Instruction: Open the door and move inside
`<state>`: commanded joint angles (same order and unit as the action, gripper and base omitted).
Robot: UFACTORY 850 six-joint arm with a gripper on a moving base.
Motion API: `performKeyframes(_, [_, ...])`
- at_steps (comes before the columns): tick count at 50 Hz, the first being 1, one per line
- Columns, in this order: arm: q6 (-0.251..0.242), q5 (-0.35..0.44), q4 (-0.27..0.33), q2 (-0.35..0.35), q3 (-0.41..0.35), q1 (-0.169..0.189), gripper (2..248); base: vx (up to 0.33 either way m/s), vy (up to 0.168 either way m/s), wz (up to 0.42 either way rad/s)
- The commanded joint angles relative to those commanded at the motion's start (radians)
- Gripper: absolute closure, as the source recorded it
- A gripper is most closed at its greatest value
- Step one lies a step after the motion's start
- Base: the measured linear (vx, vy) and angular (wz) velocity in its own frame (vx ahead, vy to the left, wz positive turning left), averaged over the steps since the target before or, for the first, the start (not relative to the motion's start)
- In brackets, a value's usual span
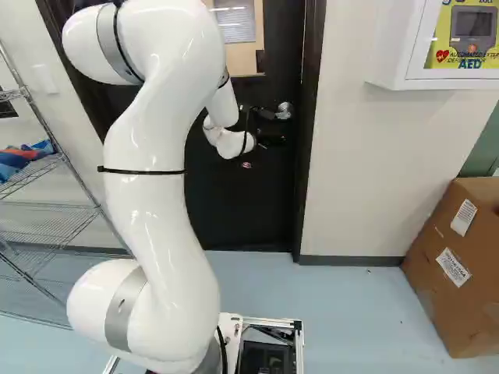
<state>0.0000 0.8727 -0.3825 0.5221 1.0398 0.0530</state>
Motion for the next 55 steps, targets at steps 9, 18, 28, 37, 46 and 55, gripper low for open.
performKeyframes(9, [0.000,0.000,0.000,0.038,0.051,-0.011,3,0.000,0.000,0.000])
performKeyframes(18, [0.000,0.000,0.000,0.078,0.103,-0.023,3,0.000,0.000,0.000])
performKeyframes(28, [0.000,0.000,0.000,0.122,0.163,-0.036,3,0.000,0.000,0.000])
performKeyframes(37, [0.000,0.000,0.000,0.147,0.197,-0.043,3,0.000,0.000,0.000])
performKeyframes(46, [0.000,0.000,0.000,0.138,0.184,-0.046,3,0.000,0.000,0.000])
performKeyframes(55, [0.000,0.000,0.003,0.099,0.132,-0.053,3,0.000,0.000,0.000])
